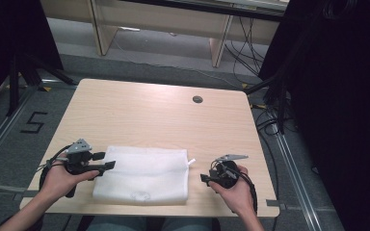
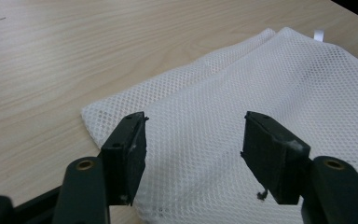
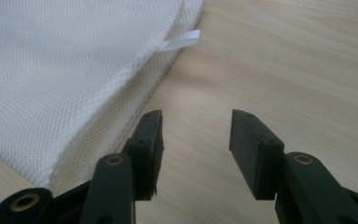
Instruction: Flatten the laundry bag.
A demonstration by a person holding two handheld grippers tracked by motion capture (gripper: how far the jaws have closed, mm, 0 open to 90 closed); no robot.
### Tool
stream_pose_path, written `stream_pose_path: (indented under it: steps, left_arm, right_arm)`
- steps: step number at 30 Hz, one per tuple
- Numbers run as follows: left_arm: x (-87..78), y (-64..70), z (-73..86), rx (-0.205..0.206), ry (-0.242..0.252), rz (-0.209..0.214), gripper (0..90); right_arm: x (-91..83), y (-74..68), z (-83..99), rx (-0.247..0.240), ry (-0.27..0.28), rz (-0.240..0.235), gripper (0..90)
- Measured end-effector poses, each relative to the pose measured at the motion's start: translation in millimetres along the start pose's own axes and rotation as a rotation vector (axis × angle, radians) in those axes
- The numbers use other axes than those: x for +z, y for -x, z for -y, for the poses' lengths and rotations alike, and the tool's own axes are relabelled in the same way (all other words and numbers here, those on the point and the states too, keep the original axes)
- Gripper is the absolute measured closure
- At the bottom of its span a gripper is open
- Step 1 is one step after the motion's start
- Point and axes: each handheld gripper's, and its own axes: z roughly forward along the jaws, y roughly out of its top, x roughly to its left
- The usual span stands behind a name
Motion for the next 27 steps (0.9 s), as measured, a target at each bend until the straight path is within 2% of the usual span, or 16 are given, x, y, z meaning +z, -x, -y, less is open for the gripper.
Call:
stream_pose_path:
  steps: [1, 2, 3, 4, 6, 7, 9, 10, 12, 13, 16, 17, 20, 22, 24, 27]
  left_arm:
    - [0.2, 0.5, 0.0, 0.009, -0.003, 0.001, 40.3]
    - [0.8, 1.1, -0.2, 0.019, -0.005, 0.006, 40.3]
    - [1.5, 2.7, 0.2, 0.019, -0.009, 0.013, 40.9]
    - [1.3, 3.0, 0.1, 0.036, -0.017, 0.019, 42.0]
    - [1.4, 6.0, 1.1, 0.055, -0.018, 0.033, 44.9]
    - [0.4, 7.8, 1.6, 0.073, -0.022, 0.041, 46.5]
    - [-1.9, 10.4, 2.1, 0.095, -0.02, 0.061, 51.1]
    - [-2.9, 12.3, 2.5, 0.078, -0.017, 0.074, 56.6]
    - [-6.3, 13.7, 1.6, 0.089, -0.025, 0.094, 58.9]
    - [-9.2, 16.2, 1.5, 0.077, -0.037, 0.106, 69.8]
    - [-15.8, 22.4, 2.7, 0.118, -0.079, 0.146, 82.3]
    - [-16.8, 25.1, 3.1, 0.134, -0.092, 0.155, 82.3]
    - [-14.8, 38.6, 3.3, 0.147, -0.153, 0.256, 89.1]
    - [-12.8, 43.4, 4.1, 0.142, -0.166, 0.29, 89.2]
    - [-7.1, 50.7, 6.1, 0.161, -0.222, 0.326, 89.3]
    - [1.2, 58.9, 9.3, 0.168, -0.274, 0.362, 89.4]
  right_arm:
    - [1.7, 1.5, -0.4, -0.053, 0.029, 0.005, 55.7]
    - [1.7, 1.5, -0.4, -0.053, 0.029, 0.005, 55.7]
    - [0.2, -2.8, 0.0, -0.01, 0.002, 0.007, 55.8]
    - [1.4, 0.6, -0.6, -0.068, 0.02, 0.01, 56.1]
    - [-2.0, -5.3, -0.7, -0.017, 0.001, 0.02, 56.6]
    - [-2.5, -5.2, -1.0, -0.029, 0.009, 0.018, 56.7]
    - [-3.3, -7.4, -1.7, -0.051, 0.027, 0.046, 61.9]
    - [-3.1, -7.0, -2.2, -0.087, 0.07, 0.049, 72.2]
    - [-2.8, -9.4, -1.7, -0.071, 0.086, 0.048, 76.0]
    - [-6.7, -15.9, -2.6, -0.08, 0.066, 0.03, 84.3]
    - [-11.6, -23.9, -5.1, -0.122, 0.059, 0.007, 90.0]
    - [-11.6, -23.9, -5.1, -0.122, 0.059, 0.007, 90.0]
    - [-6.5, -41.3, -6.5, -0.202, 0.069, -0.044, 90.0]
    - [-6.4, -48.2, -7.3, -0.19, 0.048, -0.064, 90.0]
    - [-0.6, -63.2, -8.2, -0.217, 0.015, -0.103, 90.0]
    - [4.9, -69.7, -7.2, -0.219, -0.006, -0.116, 90.0]
